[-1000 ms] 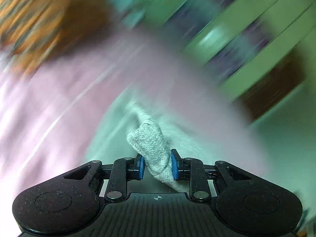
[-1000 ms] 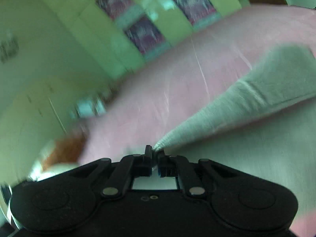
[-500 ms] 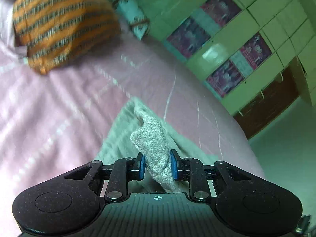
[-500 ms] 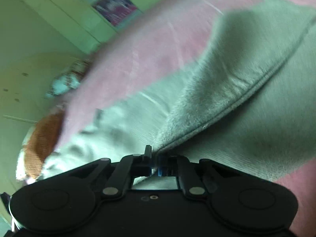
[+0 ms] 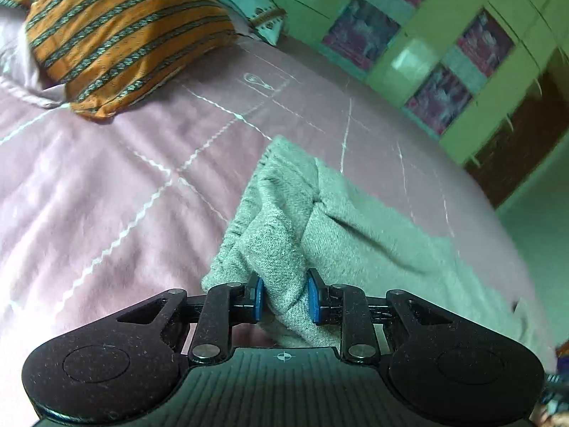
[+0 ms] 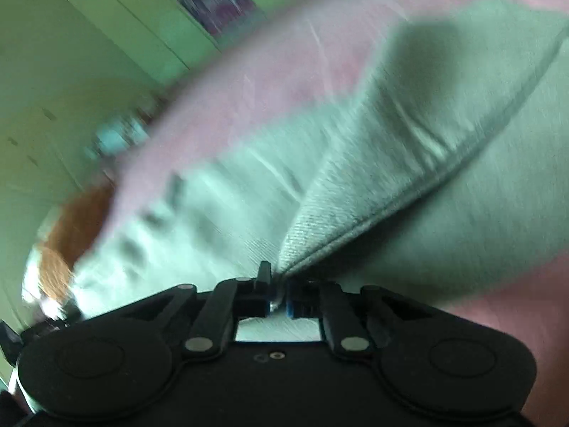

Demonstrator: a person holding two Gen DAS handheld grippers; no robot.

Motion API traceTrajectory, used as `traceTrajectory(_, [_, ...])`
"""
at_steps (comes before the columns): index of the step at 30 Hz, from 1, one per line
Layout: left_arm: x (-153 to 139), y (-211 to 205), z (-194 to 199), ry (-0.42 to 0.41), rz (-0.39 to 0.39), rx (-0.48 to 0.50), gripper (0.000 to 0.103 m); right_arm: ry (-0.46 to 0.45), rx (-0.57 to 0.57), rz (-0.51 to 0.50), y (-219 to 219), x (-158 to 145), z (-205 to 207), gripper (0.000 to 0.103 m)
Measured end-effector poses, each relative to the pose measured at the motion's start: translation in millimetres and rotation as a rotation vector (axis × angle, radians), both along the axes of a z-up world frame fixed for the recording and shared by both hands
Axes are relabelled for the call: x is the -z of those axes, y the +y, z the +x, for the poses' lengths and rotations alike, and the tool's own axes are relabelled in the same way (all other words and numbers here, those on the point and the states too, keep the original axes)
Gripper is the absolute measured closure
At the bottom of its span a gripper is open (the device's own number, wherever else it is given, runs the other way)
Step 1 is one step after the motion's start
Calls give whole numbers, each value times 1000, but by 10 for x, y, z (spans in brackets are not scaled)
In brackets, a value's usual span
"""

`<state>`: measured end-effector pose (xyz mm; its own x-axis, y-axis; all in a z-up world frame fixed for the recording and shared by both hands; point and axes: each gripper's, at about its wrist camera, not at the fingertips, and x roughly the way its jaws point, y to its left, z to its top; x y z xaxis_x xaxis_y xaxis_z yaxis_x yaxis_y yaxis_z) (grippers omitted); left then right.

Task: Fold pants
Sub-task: 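Lift the waistband with both tools and fold it over toward the cuffs, then open both tools and release the folded waistband onto the legs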

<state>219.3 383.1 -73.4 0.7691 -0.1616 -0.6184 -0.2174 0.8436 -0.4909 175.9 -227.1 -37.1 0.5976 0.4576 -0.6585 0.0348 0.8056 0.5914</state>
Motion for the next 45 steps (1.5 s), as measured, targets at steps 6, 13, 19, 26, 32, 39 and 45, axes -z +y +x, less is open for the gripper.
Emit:
traceTrajectory(6, [-386, -459, -497, -92, 115, -180, 36, -94, 61, 21, -375, -320, -324, 90])
traceTrajectory(13, [-344, -1450, -531, -96, 133, -43, 36, -170, 312, 43, -1402, -480, -508, 91])
traceTrajectory(19, [-123, -1903, -257, 8, 271, -19, 36, -168, 492, 91, -2218, -382, -140, 91])
traceTrajectory(26, [-149, -2060, -267, 14, 329, -54, 35, -104, 520, 147, -2446, 51, 559, 92])
traceTrajectory(32, [-150, -2158, -115, 70, 385, 16, 21, -84, 502, 72, -2424, -50, 765, 103])
traceTrajectory(39, [-238, -1986, -117, 90, 294, 96, 20, -292, 498, -62, -2352, -899, -348, 103])
traceTrajectory(45, [-262, -1914, -120, 99, 262, 142, 20, -61, 575, 63, -2685, -73, -632, 103])
